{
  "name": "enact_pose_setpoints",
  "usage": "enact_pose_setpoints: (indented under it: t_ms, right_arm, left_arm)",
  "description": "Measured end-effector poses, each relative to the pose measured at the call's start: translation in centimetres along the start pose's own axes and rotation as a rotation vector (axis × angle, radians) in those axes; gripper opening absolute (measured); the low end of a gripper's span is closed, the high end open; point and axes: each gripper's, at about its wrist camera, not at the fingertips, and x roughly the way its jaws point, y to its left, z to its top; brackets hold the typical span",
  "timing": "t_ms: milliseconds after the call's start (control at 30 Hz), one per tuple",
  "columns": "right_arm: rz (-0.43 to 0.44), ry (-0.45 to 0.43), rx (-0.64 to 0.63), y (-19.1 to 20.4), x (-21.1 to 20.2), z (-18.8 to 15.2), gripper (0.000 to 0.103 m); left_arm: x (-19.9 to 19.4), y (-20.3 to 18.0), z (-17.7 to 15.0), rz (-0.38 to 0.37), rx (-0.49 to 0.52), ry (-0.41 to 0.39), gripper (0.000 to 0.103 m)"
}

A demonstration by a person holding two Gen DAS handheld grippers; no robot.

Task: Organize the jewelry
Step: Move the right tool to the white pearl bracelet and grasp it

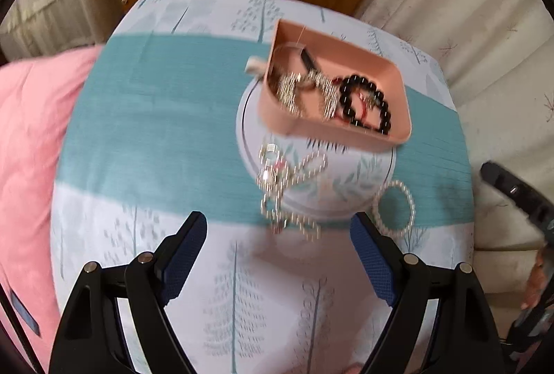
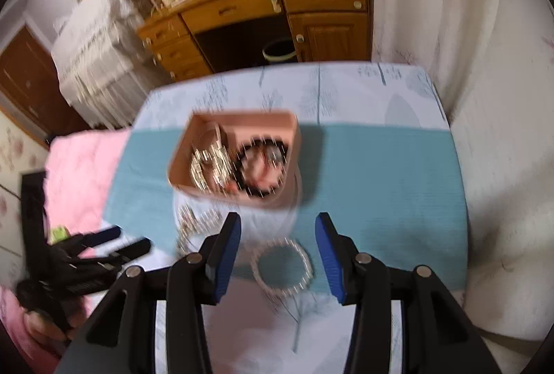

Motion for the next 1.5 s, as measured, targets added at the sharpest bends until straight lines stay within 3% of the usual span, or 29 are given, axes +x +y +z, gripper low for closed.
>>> enact_pose_setpoints:
  t_ms: [200, 400, 567, 800, 1100, 1167, 1233, 1367, 1467, 1500]
  right_arm:
    - [-0.073, 0.075, -0.076, -0.6, 2.3, -4.0, 0.045]
    - [-0.075, 0.099, -0.101, -1.3, 4.7, -6.5, 0.045]
    - [-0.058, 0.099, -0.083, -1.9, 6.4, -7.2, 0.044]
    - [-0.034, 0.088, -0.104, -1.8, 7.8, -7.0, 0.044]
    - [-0.023, 0.079, -0.166, -1.8, 8.9, -6.1, 0.037]
    - [-0.044, 0.078, -0.205, -1.5, 9.1, -6.0, 0.032]
    - [-0.058, 0.077, -0.238, -1.3, 9.3, -5.9, 0.027]
    - [-0.086, 0.075, -0.272, -1.4, 9.3, -5.8, 0.012]
    - [-0.073, 0.079, -0.272, -1.8, 9.2, -5.6, 0.01]
    - [-0.072, 0.079, -0.275, -1.8, 9.2, -5.6, 0.01]
  left_arm:
    - [1.1, 0.1, -3.1, -0.027, -0.065, 0.04, 0.083]
    - [2.7, -0.1, -5.0, -0.076, -0.149, 0.053, 0.083]
    - [3.9, 0.0, -4.8, -0.095, -0.249, 0.031, 0.083]
    - [5.6, 0.3, -2.8, -0.062, -0.318, -0.002, 0.083]
    - [7.4, 0.4, -1.3, -0.006, -0.304, -0.021, 0.057]
    - [7.6, 0.1, -1.2, 0.008, -0.285, -0.025, 0.051]
    - [7.7, -0.2, -1.1, 0.022, -0.267, -0.026, 0.038]
    - [7.9, -0.7, -1.0, 0.03, -0.249, -0.023, 0.035]
    - [7.8, -0.9, -1.1, 0.045, -0.242, -0.026, 0.029]
    - [7.9, -0.9, -1.2, 0.059, -0.237, -0.024, 0.022]
